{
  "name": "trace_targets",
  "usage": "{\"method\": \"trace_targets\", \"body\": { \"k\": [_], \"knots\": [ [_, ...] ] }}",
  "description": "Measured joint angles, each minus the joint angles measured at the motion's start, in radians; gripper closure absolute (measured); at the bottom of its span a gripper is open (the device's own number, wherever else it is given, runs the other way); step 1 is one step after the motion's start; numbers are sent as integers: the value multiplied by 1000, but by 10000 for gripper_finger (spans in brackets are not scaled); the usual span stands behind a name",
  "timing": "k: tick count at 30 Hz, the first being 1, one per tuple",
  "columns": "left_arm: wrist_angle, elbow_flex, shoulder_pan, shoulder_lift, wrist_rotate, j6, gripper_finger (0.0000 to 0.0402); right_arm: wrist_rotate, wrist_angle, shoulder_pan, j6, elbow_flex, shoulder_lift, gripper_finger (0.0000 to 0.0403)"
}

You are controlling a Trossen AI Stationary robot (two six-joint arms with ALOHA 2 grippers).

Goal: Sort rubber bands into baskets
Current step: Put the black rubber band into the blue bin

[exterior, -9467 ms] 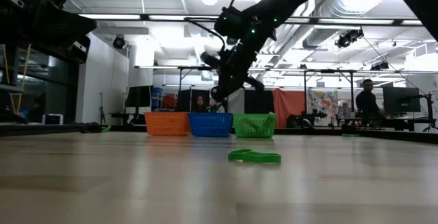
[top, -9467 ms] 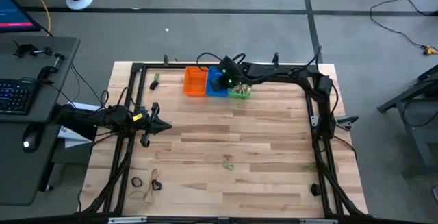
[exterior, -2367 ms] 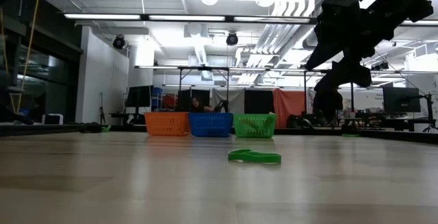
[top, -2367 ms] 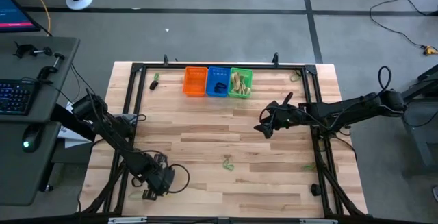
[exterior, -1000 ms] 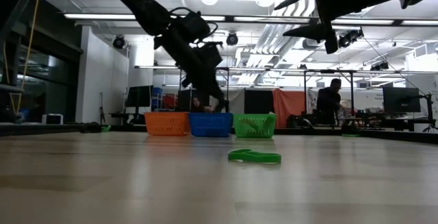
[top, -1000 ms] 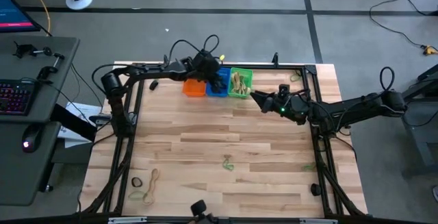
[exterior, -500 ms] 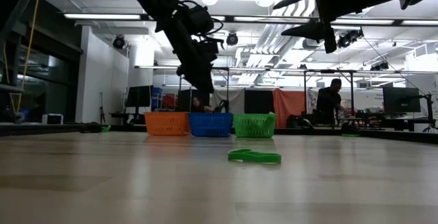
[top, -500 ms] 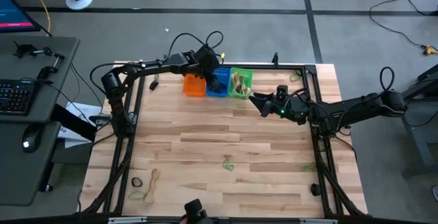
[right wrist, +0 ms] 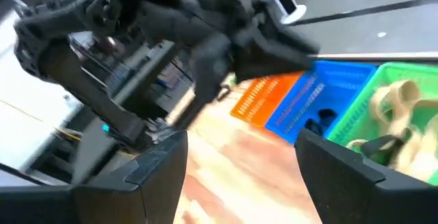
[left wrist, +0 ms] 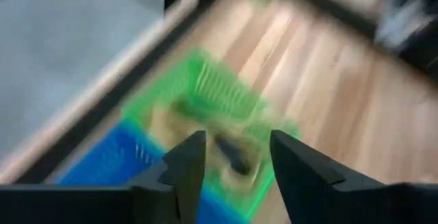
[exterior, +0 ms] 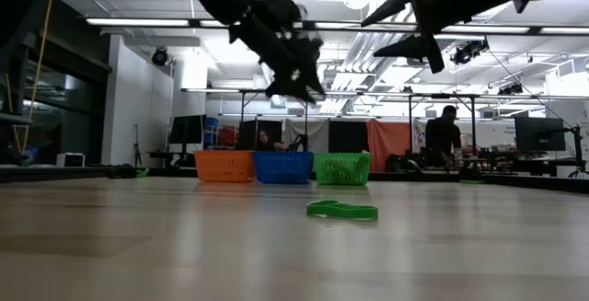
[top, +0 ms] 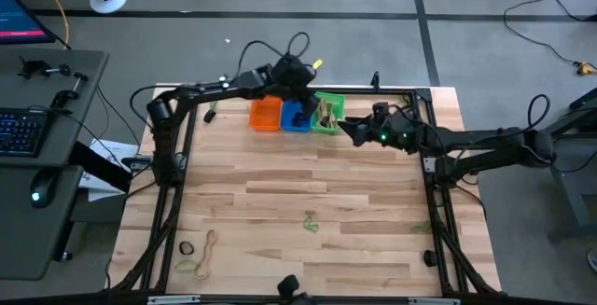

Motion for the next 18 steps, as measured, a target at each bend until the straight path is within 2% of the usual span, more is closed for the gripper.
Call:
{"method": "trace_targets", "body": {
  "k": [4,8,12,15,18],
  "knots": [
    [-168,157,-22,128,1,-3,266,-12,-91,-32,-62,71,-1,144],
    [-250,288,-39,232,0,-34,268,-10,-151,-44,-81,116,0,144],
    [-255,343,-42,294,-28,-86,268,-9,-171,-43,-72,126,0,144],
    [-261,349,-42,296,-85,-87,268,-9,-177,-43,-38,127,0,144],
    [-288,347,-36,309,-88,-108,268,-9,-188,-42,-19,127,0,144]
  ]
}}
